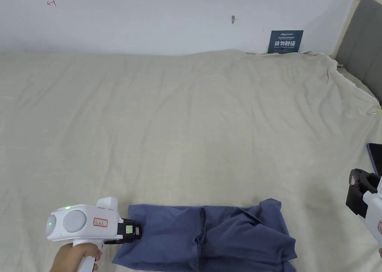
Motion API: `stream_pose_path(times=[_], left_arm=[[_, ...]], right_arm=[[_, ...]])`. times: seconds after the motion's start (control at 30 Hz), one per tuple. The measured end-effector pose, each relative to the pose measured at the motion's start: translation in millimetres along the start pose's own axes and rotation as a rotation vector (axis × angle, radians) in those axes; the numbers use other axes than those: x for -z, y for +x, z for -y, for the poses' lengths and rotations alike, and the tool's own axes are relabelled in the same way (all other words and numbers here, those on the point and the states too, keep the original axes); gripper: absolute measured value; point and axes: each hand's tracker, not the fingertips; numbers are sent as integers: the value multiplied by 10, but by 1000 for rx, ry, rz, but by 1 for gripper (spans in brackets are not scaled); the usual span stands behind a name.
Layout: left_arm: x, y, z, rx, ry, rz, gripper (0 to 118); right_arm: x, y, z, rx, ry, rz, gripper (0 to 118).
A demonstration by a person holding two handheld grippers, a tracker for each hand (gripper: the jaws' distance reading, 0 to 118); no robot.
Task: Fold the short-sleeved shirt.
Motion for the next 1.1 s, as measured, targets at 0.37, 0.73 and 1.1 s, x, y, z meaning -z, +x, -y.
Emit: stream_pose_path(times=[0.37, 0.73, 1.1], left_arm=[[-667, -31, -90, -29, 108, -44, 2], [-1381, -272, -25, -67, 157, -244, 2], [-1123, 723, -334, -5, 110, -9, 3]], right_arm=[[21, 7, -53, 12, 21, -13, 0], [107, -73, 0, 45, 39, -48, 0], [38, -16, 5, 57, 52, -62, 0]])
